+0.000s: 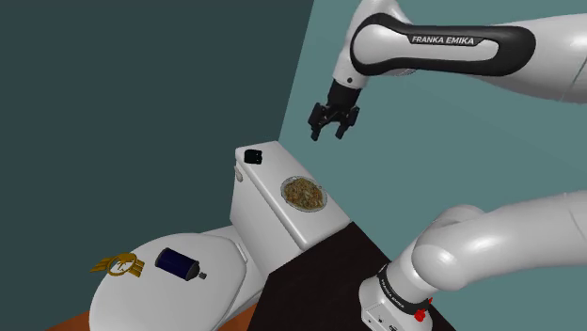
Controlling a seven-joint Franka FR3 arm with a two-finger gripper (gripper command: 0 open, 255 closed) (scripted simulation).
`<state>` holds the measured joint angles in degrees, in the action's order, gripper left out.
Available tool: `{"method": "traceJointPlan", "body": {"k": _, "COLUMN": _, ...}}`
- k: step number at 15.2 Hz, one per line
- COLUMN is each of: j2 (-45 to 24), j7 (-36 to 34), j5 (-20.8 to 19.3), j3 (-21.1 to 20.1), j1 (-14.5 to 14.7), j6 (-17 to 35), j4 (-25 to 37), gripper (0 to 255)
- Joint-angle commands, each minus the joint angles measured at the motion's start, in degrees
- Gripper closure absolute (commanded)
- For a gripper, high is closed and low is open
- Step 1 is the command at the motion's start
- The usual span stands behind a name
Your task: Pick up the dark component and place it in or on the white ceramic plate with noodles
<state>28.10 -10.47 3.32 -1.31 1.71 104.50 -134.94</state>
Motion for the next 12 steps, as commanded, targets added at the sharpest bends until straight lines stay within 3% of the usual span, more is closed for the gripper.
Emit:
{"method": "traceJointPlan", "body": {"k": 1, "j2": -3.4, "j7": -0.6, "j5": 0.0, "j3": -0.4, "j1": 0.0, "j6": 3.5, "j4": 0.1, "gripper": 0}}
{"method": "traceJointPlan", "body": {"k": 12, "j2": -26.6, "j7": -5.3, "j5": -1.4, "j3": -2.3, "j1": 0.2, "j6": 18.0, "j4": 9.7, "gripper": 0}}
